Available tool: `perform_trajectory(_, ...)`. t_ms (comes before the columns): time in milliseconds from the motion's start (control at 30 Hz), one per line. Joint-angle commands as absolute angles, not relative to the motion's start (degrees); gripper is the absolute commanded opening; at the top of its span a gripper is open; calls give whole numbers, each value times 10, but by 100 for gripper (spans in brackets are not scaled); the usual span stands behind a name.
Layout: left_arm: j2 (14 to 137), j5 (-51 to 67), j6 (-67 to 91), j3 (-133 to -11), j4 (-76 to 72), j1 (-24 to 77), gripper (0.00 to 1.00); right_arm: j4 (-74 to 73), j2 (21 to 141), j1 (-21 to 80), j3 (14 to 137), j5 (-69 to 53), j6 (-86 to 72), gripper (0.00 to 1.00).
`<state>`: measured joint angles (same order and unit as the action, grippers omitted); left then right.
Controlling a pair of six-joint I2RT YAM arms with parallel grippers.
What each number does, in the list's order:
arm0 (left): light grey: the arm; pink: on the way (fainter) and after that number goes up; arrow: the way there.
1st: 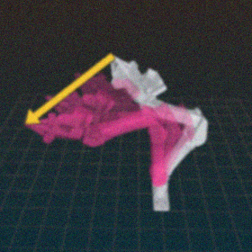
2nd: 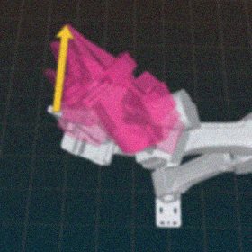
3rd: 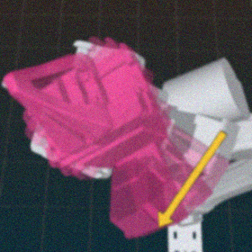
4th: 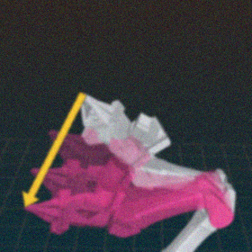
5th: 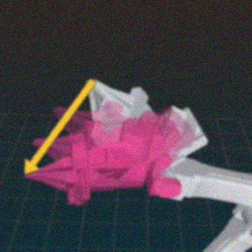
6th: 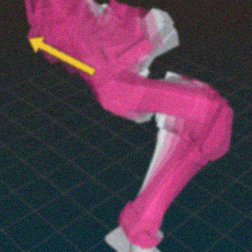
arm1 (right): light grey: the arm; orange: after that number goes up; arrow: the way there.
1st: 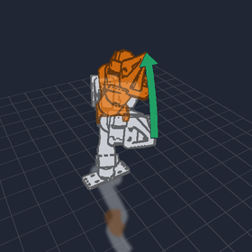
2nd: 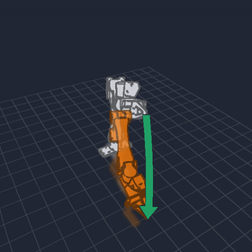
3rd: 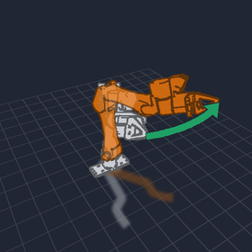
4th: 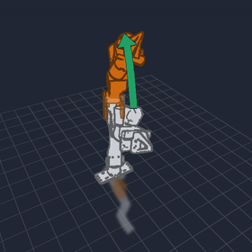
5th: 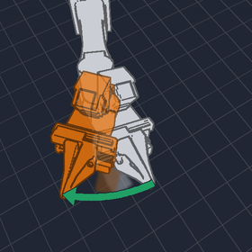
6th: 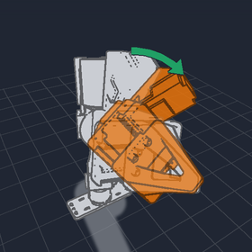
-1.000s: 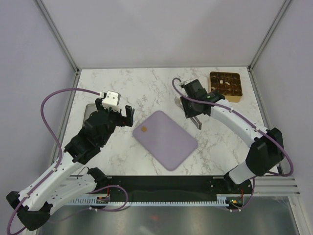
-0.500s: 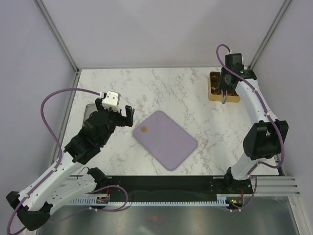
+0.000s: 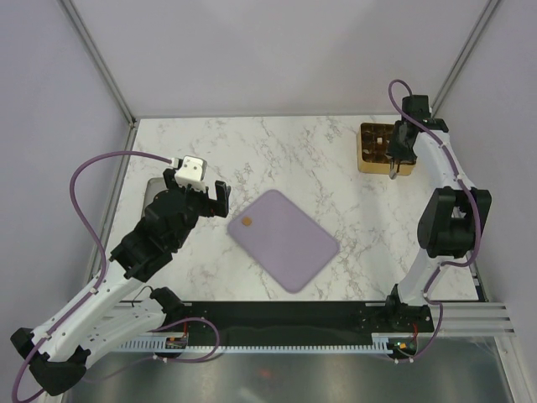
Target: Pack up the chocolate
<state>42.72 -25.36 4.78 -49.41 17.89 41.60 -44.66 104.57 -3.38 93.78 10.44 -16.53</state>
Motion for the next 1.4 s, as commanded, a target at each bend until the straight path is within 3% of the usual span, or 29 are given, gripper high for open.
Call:
perform_trajectory(0, 427, -260, 19, -496, 153, 418, 98, -428, 1056, -37, 966, 94, -178, 41)
perform_trajectory(600, 425, -261, 19, -496, 153, 417, 98, -407, 1034, -38, 892, 102, -193, 43)
perform_trajectory(1367, 429, -263, 18, -496, 153, 417, 97, -412, 1023, -40, 919, 92, -174, 50)
